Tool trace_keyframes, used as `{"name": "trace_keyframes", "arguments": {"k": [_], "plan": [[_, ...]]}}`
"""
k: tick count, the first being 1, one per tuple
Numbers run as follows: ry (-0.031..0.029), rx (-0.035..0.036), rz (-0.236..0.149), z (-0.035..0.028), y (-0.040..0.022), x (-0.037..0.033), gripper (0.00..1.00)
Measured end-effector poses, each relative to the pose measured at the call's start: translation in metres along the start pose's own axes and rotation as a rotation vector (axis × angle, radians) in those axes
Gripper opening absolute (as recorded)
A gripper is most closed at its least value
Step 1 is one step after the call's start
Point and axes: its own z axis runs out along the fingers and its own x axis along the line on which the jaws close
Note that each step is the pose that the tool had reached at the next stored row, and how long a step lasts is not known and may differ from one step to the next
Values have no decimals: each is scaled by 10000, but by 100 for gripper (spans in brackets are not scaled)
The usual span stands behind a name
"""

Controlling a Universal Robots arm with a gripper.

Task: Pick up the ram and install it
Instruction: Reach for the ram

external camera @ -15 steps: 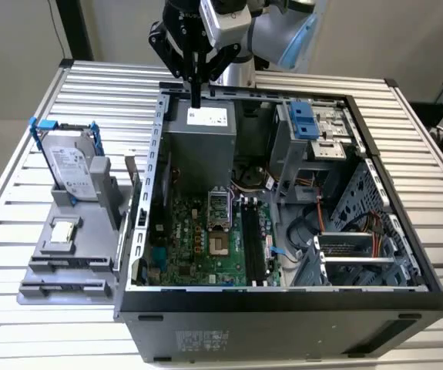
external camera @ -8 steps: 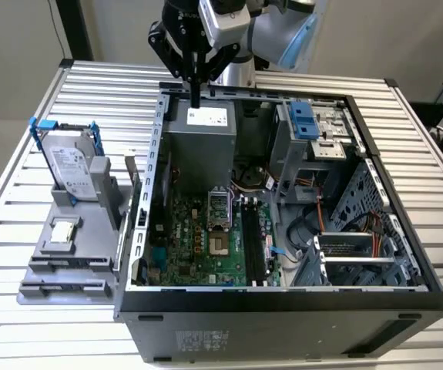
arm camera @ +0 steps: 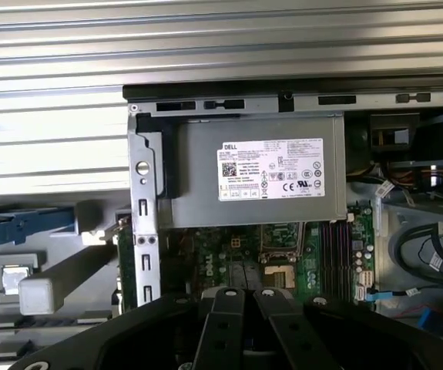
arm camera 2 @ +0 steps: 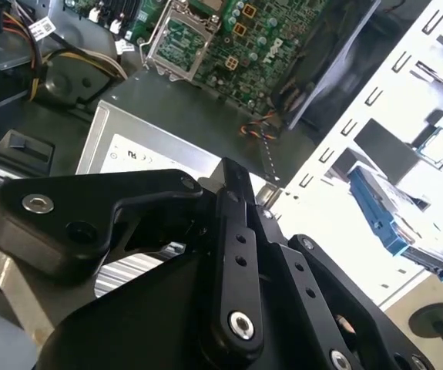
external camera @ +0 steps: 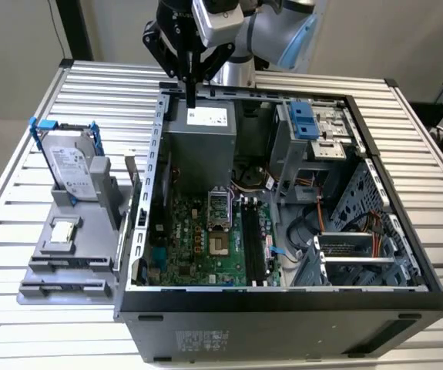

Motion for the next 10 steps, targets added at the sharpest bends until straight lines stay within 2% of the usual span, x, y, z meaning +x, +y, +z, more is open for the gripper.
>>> {"name": "trace_keyframes", "arguments": {"k": [10], "plan": [[0,0,0,-3,-9,123,0]]}}
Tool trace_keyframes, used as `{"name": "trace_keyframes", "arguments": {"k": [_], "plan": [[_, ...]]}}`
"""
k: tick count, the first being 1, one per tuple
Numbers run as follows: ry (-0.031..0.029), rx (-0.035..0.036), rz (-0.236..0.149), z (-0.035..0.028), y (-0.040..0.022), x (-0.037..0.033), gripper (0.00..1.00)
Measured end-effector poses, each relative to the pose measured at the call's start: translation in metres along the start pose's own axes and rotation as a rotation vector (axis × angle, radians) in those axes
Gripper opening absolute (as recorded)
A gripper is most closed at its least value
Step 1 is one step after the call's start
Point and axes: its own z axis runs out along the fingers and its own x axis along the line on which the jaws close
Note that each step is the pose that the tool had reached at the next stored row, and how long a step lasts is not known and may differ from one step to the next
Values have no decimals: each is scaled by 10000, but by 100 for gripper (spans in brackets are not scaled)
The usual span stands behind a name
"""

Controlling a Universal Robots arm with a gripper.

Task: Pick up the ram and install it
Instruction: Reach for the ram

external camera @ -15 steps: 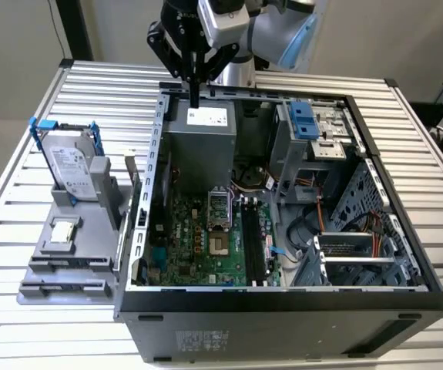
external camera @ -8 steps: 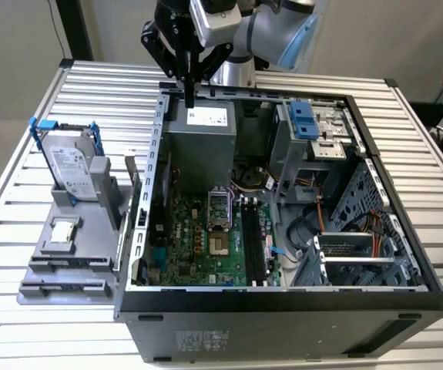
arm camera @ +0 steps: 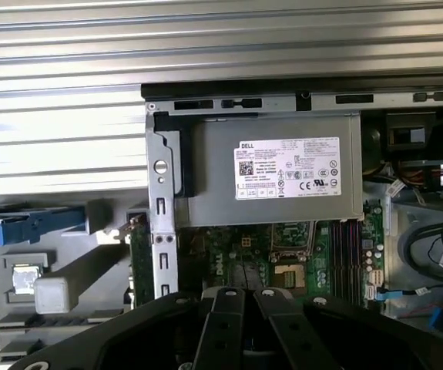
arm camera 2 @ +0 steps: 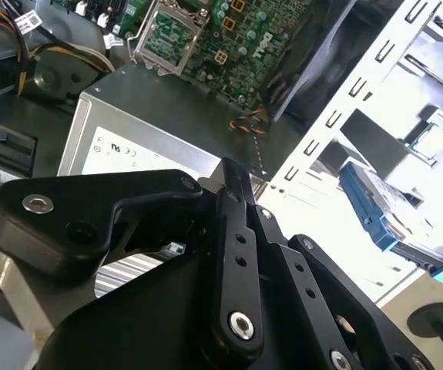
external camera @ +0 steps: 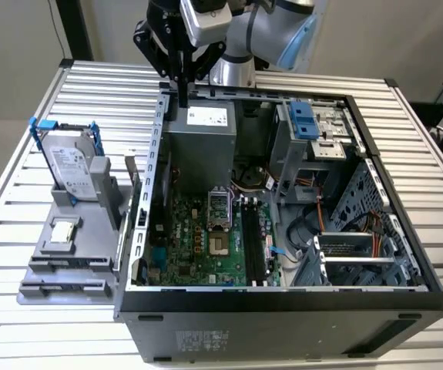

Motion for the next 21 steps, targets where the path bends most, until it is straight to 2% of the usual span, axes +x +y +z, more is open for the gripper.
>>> {"name": "trace_keyframes", "arguments": {"k": [9,21], "plan": [[0,-1,0,-2,-8,114,0],[1,-1,-17,-6,-22,312,0]]}}
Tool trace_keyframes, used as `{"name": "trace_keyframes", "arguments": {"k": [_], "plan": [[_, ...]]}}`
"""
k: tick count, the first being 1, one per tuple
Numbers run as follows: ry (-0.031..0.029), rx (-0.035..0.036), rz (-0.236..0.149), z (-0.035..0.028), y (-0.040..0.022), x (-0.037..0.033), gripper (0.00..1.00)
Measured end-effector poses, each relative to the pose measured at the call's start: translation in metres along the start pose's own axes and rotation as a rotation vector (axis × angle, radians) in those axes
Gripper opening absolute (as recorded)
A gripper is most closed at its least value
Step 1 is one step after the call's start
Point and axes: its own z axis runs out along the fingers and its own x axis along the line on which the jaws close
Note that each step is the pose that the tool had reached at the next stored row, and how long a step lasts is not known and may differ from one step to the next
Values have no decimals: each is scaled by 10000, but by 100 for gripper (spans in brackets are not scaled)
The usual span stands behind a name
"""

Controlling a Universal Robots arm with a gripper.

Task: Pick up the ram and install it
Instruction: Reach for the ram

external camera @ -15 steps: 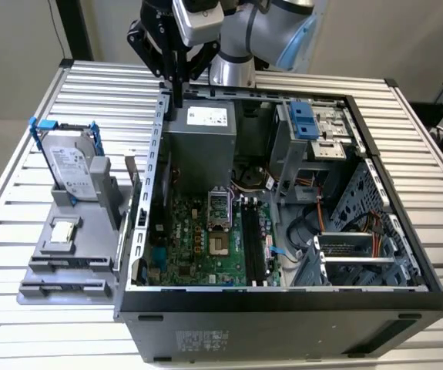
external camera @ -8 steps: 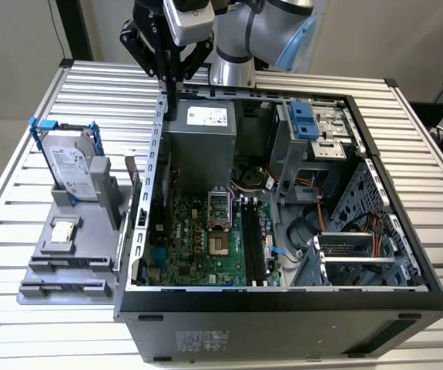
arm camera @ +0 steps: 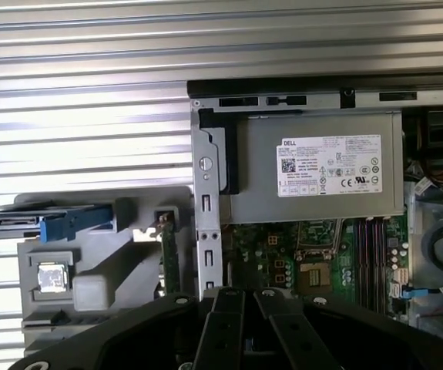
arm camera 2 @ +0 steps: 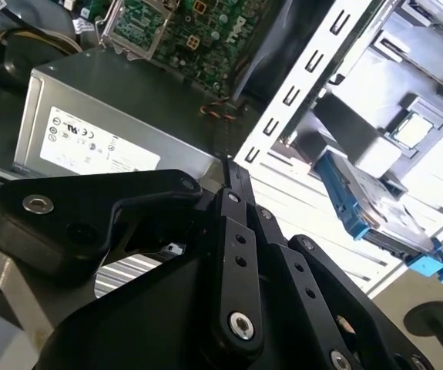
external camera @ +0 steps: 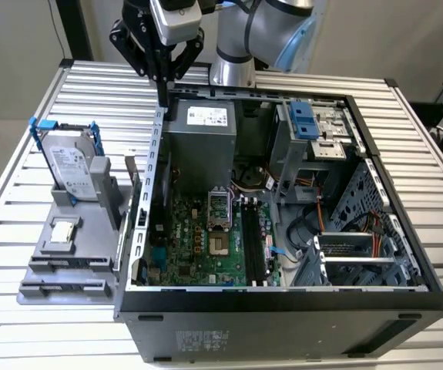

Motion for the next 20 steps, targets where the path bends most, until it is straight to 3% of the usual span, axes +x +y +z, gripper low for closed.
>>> {"name": "trace_keyframes", "arguments": {"k": [20], "plan": [[12,-4,-214,-5,-10,282,0]]}}
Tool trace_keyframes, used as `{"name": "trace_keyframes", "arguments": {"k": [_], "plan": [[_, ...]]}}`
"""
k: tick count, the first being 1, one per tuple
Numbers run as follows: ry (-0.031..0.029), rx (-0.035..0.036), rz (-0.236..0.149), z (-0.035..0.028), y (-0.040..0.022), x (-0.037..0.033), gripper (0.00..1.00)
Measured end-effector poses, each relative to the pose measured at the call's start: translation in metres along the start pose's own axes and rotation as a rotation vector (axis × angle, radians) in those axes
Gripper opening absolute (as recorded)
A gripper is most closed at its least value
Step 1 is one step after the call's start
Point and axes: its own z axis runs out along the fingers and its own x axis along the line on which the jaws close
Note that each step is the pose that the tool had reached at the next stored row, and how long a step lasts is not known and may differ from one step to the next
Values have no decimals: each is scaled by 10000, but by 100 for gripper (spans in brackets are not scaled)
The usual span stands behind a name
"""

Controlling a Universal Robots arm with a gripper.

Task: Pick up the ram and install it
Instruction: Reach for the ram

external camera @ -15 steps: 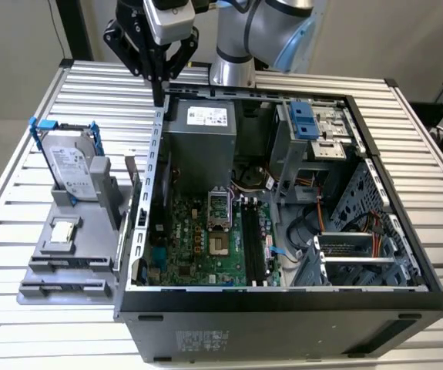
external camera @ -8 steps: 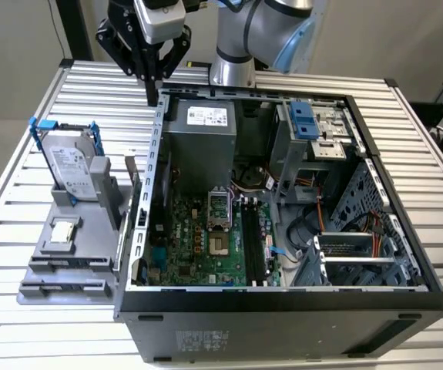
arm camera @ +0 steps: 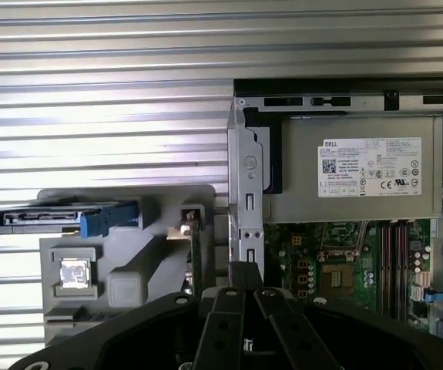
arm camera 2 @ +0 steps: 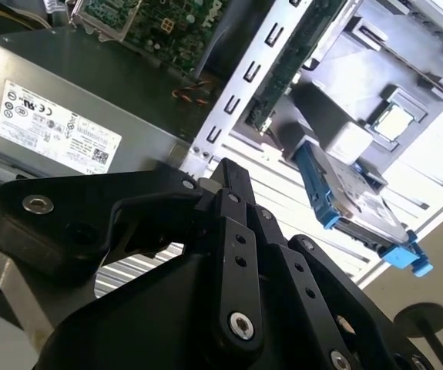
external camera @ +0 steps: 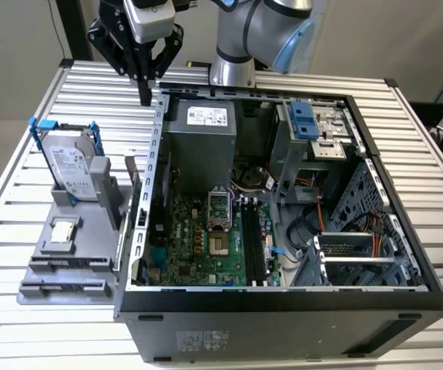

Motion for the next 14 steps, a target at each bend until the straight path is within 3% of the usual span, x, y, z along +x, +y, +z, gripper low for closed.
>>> {"name": "trace_keyframes", "arguments": {"k": [14], "plan": [[2,0,-29,-2,-6,214,0]]}}
